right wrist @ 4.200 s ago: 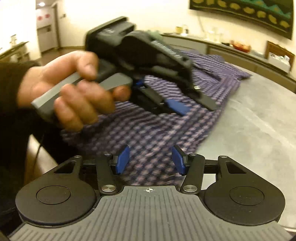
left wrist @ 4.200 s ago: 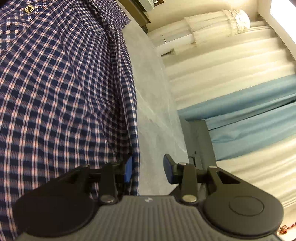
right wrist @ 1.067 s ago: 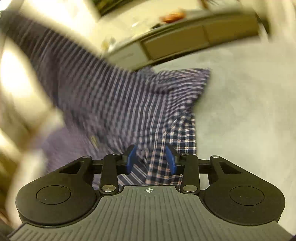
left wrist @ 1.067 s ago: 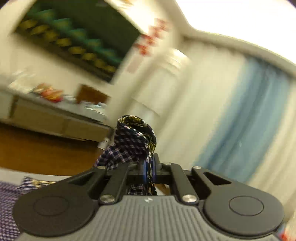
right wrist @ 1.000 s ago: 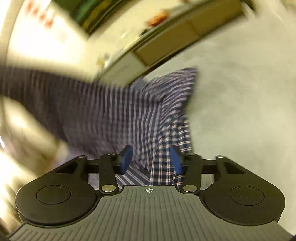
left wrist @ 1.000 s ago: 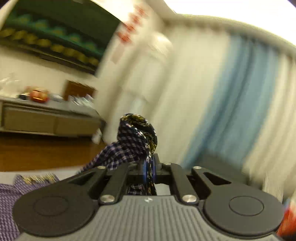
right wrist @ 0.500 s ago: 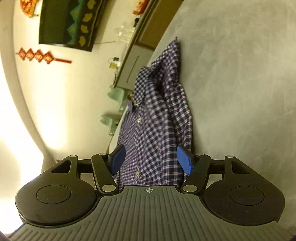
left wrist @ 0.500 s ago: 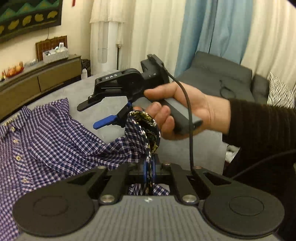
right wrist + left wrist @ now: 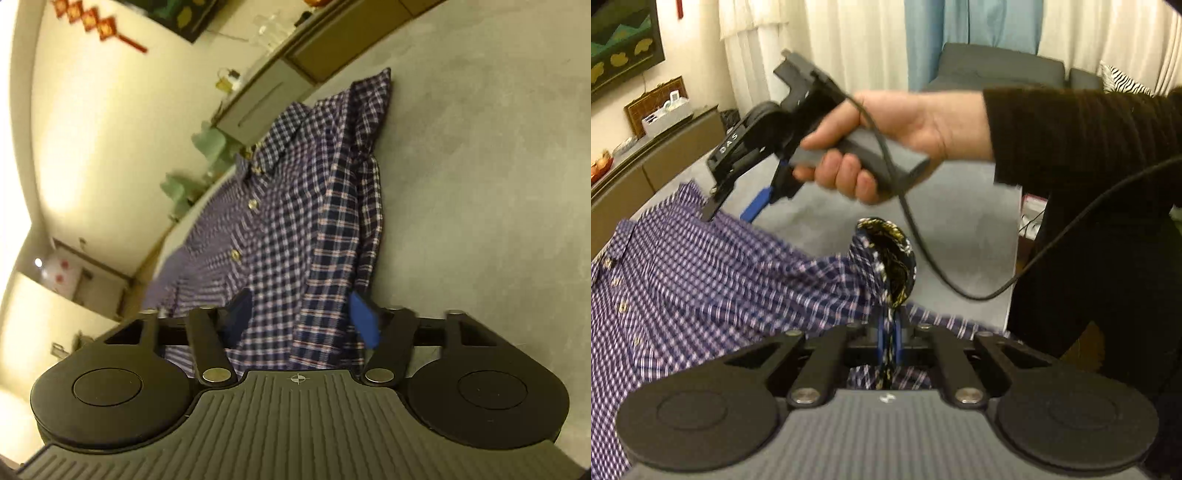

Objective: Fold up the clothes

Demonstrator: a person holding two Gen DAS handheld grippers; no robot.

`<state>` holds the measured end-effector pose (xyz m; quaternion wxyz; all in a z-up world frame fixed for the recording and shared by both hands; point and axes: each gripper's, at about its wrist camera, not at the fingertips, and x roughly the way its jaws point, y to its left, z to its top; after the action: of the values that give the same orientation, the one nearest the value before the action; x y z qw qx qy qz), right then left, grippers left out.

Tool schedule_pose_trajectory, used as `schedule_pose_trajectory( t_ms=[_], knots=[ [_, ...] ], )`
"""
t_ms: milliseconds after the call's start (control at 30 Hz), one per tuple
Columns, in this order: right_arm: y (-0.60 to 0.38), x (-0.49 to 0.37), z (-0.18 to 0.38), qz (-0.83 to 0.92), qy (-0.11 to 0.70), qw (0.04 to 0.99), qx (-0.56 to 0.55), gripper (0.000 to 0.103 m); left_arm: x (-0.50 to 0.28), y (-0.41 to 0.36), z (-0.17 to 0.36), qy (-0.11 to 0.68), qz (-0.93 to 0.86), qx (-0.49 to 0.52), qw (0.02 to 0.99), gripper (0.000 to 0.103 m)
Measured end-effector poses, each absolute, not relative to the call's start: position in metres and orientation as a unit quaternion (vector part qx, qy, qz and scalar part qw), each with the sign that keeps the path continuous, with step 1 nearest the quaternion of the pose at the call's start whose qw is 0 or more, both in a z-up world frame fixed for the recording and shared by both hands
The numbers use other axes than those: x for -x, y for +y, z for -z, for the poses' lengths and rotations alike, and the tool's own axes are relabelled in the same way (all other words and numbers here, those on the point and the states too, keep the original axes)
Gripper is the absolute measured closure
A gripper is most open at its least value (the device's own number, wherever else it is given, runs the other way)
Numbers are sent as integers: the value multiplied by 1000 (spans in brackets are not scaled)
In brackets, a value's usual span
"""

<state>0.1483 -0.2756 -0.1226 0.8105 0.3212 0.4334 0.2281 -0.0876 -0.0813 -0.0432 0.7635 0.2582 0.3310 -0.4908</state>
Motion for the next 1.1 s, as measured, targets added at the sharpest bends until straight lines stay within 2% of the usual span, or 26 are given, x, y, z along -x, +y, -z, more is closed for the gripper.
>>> schedule_pose_trajectory(
  t_ms=[67,233,300,333,400,467,500,567,633,833,1033,1100],
  knots=[
    [-273,-150,126,-218,443,813,-308,57,92,-80,47,334,495,-262,758,95],
    [-280,-150,128,-198,456,813,-303,60,97,-77,51,339,501,-264,751,90],
    [-284,-148,126,-195,459,813,-302,60,99,-68,48,344,509,-250,748,83],
    [-286,-147,123,-197,458,813,-299,59,99,-62,46,347,514,-241,746,83],
    [-286,-145,119,-204,458,816,-289,59,98,-46,41,353,527,-216,743,69],
    [-285,-143,119,-211,460,817,-278,59,91,-27,37,364,530,-181,744,62],
    [-284,-141,118,-214,461,817,-273,59,83,-16,34,367,524,-161,751,62],
    [-282,-140,118,-221,463,816,-266,59,65,3,25,368,503,-116,774,59],
    [-280,-139,116,-222,464,816,-264,61,34,18,18,365,461,-61,807,52],
    [-283,-131,110,-214,448,824,-271,63,-120,27,37,394,309,131,856,44],
    [-283,-134,109,-221,436,829,-271,60,-201,-7,76,432,263,137,852,43],
    [-282,-141,110,-217,433,832,-271,60,-208,-19,82,433,256,119,856,48]
  ],
)
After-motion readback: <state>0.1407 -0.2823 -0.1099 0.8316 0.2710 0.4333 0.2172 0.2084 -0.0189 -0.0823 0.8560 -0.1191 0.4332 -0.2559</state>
